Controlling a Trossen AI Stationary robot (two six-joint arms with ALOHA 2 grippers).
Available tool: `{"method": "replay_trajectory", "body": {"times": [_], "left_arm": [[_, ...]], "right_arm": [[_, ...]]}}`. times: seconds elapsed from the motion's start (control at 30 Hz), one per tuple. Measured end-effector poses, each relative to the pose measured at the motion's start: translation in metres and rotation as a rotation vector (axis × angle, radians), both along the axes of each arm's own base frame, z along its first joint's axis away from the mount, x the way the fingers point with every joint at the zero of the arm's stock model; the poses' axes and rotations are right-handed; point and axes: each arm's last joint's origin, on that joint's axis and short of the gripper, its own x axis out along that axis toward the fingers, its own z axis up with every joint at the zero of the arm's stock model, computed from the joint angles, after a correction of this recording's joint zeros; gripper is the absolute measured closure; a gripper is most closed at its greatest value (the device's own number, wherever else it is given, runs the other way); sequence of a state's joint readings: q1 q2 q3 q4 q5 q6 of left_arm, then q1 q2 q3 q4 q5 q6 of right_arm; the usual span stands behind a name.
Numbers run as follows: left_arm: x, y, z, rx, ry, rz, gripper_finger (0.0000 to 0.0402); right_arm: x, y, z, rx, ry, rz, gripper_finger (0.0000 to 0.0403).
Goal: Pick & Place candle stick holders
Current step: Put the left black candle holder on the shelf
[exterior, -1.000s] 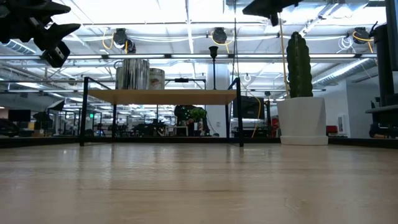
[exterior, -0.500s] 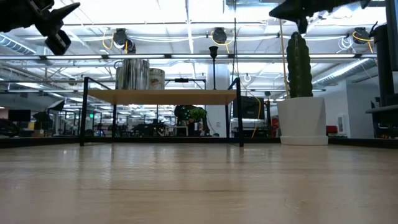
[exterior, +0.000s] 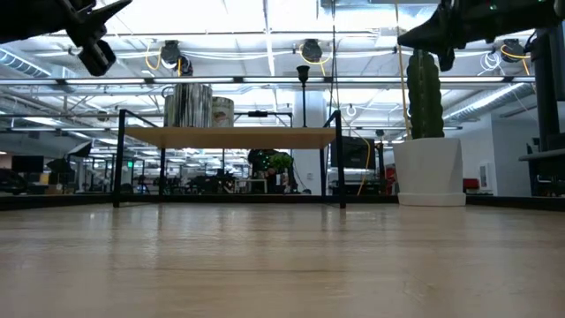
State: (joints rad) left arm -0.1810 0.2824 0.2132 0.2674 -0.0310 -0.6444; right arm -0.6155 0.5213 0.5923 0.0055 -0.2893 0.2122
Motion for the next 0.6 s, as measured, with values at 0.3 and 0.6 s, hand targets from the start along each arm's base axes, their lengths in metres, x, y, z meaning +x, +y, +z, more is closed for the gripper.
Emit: {"method": "replay_trajectory", "body": {"times": [0.3, 0.6], "left_arm": [[0.031, -0.015, 0.052, -0.016, 0.254, -0.078, 0.0259], [0.057, -0.043, 0.1, -0.085, 0.446, -0.188, 0.0259]], "right_arm": [[-0.009, 0.007, -0.013, 0.011, -0.047, 0.001, 0.0403], [-0.013, 0.009, -0.017, 0.003, -0.057, 0.008, 0.0403]]}}
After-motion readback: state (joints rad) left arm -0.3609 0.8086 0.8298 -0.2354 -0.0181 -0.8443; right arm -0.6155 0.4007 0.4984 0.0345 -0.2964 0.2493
